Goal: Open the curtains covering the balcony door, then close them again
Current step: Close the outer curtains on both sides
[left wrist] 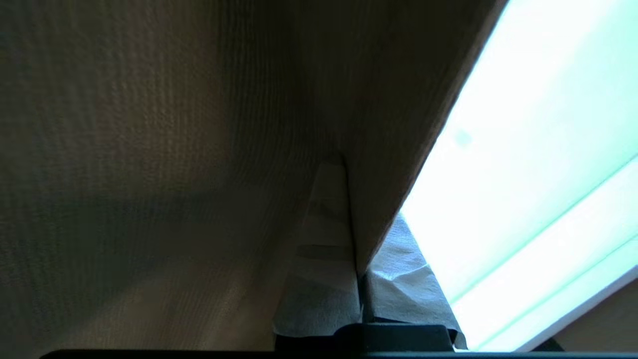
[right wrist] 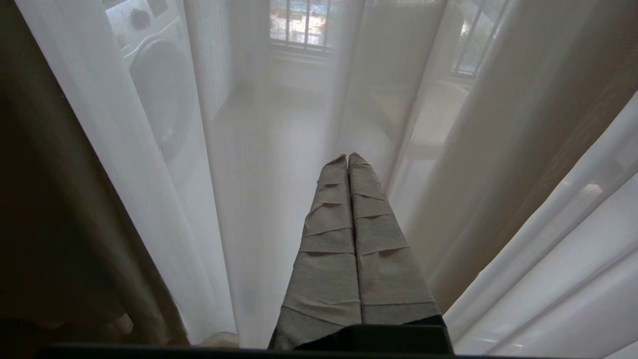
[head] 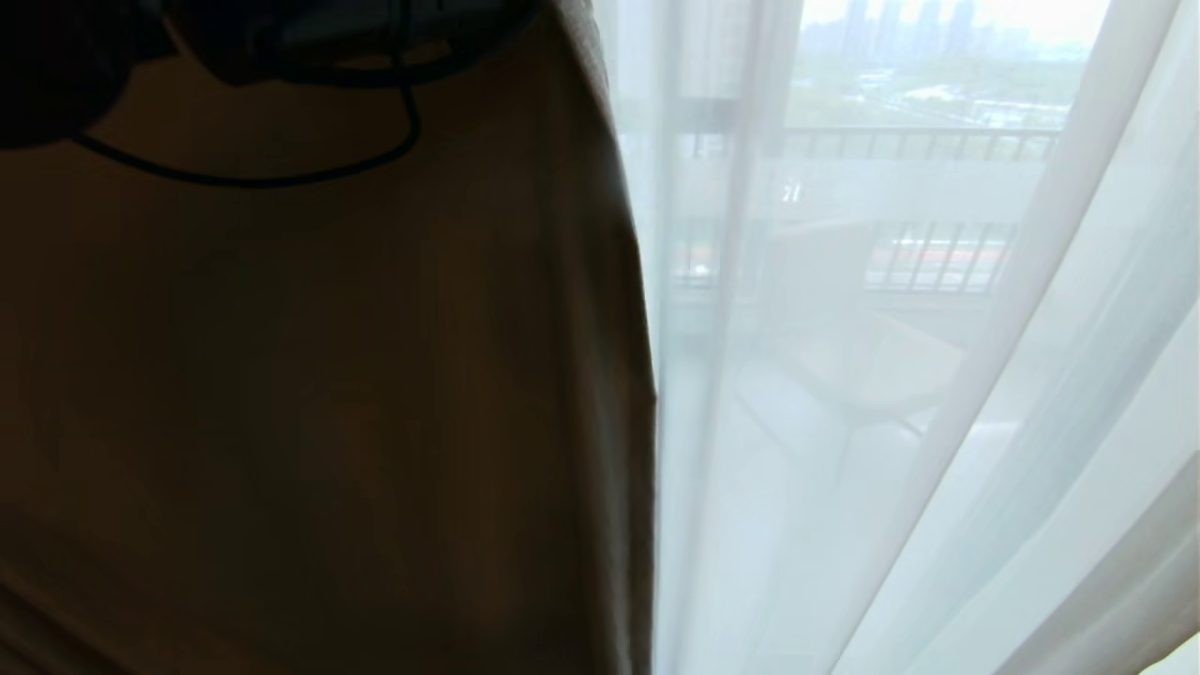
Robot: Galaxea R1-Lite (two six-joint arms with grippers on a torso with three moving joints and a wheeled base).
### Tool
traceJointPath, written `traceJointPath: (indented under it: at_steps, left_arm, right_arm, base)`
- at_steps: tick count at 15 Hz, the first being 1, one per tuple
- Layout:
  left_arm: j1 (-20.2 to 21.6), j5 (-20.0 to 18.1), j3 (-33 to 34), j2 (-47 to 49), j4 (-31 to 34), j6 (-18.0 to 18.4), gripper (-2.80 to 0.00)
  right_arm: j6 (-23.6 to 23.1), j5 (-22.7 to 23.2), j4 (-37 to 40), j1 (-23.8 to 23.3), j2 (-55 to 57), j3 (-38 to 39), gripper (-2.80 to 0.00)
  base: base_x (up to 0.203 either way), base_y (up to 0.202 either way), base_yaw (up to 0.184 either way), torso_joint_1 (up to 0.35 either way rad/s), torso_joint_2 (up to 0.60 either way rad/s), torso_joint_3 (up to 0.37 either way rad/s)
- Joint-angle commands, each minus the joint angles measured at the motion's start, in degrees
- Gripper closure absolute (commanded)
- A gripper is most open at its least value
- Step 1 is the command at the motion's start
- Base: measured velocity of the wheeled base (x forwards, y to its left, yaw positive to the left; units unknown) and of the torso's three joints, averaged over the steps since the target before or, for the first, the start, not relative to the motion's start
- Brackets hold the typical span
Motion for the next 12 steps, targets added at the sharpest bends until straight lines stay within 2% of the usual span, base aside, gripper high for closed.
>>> traceJointPath:
  at_steps: [1,12]
  left_arm:
    - [-1.1,0.0,-0.6,1.0,0.0,-0.2,0.0]
    - [-6.3,0.0,-4.5,4.3,0.0,1.0,0.0]
  right_arm:
    - [0.0,0.1,0.0,0.0,0.0,0.0,0.0]
    - [0.0,0.1,0.0,0.0,0.0,0.0,0.0]
  base:
    - [0.0,0.0,0.0,0.0,0.0,0.0]
    - [0.0,0.0,0.0,0.0,0.0,0.0]
